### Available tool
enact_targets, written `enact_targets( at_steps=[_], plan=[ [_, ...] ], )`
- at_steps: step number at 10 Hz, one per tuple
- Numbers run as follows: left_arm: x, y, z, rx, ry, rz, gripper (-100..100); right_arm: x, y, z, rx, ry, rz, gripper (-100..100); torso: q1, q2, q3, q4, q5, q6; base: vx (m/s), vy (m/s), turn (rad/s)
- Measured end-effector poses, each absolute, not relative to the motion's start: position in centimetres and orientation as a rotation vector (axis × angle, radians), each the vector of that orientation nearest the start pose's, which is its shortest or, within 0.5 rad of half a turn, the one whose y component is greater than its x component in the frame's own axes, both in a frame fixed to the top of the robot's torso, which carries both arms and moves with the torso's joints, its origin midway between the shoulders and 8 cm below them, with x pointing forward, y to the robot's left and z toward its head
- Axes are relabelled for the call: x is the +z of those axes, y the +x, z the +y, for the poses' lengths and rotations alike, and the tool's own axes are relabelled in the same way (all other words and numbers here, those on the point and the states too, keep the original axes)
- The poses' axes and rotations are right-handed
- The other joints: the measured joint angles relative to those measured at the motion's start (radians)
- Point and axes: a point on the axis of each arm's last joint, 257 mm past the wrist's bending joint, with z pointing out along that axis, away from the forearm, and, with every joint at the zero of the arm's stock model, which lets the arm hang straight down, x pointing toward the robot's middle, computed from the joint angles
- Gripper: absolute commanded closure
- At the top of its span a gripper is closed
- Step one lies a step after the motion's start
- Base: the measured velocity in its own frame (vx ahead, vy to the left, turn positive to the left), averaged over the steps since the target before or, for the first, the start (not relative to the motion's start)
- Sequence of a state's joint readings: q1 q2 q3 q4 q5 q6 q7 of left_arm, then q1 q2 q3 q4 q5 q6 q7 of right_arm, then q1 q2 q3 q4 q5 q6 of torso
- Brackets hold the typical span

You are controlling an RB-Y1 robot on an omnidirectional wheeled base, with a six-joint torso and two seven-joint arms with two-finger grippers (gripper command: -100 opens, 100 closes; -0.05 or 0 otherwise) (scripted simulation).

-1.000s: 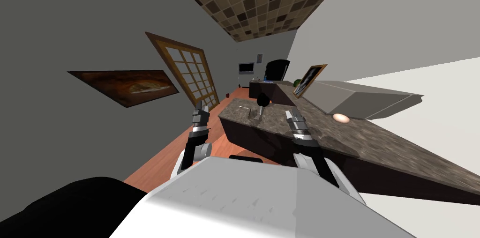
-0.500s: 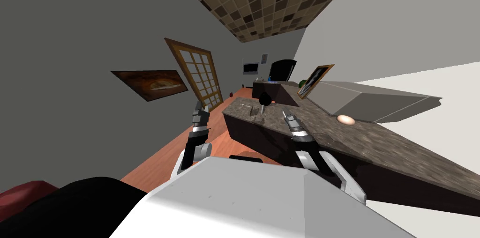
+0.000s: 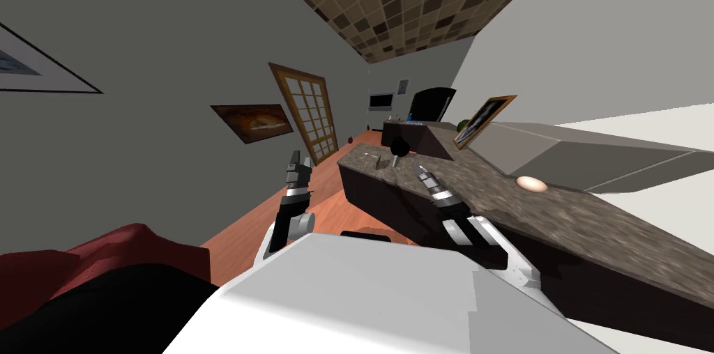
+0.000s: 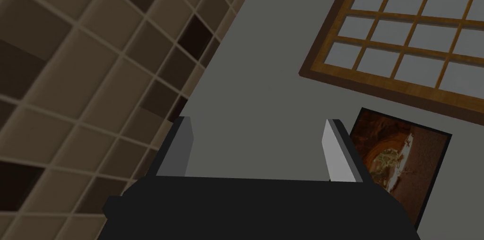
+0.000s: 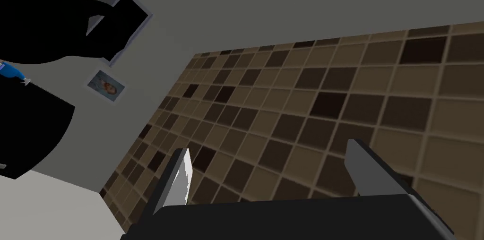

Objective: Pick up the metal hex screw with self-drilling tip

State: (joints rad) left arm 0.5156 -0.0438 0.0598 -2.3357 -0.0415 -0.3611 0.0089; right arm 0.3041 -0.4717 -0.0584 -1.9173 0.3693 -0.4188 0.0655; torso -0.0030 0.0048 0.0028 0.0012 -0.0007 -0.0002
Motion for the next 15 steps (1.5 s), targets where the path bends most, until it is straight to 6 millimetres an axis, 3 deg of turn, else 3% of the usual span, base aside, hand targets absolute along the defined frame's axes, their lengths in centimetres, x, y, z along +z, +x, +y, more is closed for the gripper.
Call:
enact_targets(
  at_steps=[7, 15],
  plan=[
    [1.7, 35.0, 30.5, -1.191, -0.742, 0.656, 0, -13.8, 46.5, -28.7, 0.54, -0.127, 1.439, -100, -0.001, -0.002, -0.001, 0.0, 0.0, 0.001, -0.073, -0.031, 0.172],
    [1.7, 35.0, 30.5, -1.191, -0.742, 0.656, 0, -18.5, 49.4, -31.4, 0.222, -0.536, 1.56, -100, -0.003, -0.005, -0.002, -0.001, -0.001, 0.001, -0.046, -0.04, 0.182]
  ],
)
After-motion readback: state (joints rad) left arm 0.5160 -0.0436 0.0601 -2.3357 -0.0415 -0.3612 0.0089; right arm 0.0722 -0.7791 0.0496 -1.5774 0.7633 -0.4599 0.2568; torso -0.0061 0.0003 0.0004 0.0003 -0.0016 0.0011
